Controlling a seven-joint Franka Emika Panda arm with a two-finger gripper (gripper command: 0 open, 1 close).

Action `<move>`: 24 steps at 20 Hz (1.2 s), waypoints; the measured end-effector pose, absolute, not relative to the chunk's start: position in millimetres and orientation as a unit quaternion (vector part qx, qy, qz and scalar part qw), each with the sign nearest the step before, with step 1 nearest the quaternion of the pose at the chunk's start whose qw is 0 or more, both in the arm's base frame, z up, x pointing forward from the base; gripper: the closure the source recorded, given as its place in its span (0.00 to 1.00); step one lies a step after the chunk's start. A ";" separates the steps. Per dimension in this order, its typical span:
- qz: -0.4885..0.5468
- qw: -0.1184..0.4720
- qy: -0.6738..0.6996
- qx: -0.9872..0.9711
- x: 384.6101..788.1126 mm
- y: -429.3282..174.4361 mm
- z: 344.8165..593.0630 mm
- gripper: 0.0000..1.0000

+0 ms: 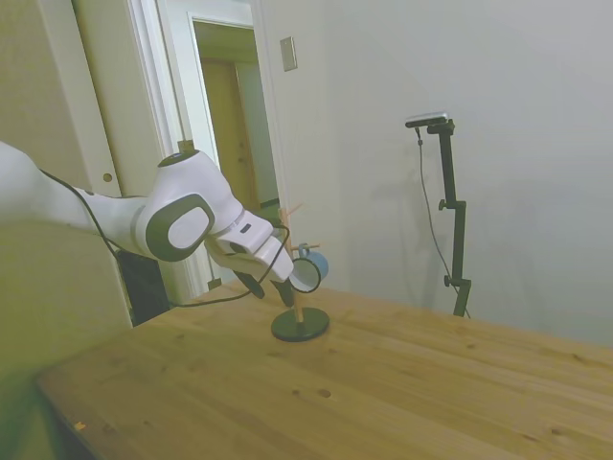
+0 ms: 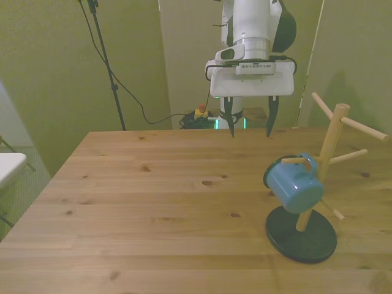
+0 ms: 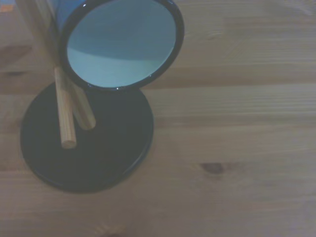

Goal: Unload the mug

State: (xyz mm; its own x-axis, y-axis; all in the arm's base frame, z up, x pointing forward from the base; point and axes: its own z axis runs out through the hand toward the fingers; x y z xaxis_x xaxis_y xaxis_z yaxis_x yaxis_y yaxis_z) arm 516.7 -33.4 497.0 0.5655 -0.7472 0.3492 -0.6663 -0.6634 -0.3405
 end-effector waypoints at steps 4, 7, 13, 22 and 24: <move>-0.283 0.102 0.395 -0.868 544.7 -38.8 484.8 0.00; -0.311 0.117 0.395 -0.857 571.3 -39.6 478.9 0.00; -0.324 0.122 0.391 -0.853 608.1 -35.5 470.7 0.00; -0.357 0.132 0.375 -0.845 653.0 -39.3 442.3 0.00; -0.360 0.138 0.372 -0.844 658.0 -35.4 437.8 1.00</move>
State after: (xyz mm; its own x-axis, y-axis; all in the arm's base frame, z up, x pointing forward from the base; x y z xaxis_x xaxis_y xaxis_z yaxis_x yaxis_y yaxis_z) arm 658.0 -35.4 437.8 0.4639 -0.7273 0.5059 -0.5279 -0.6855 -0.5014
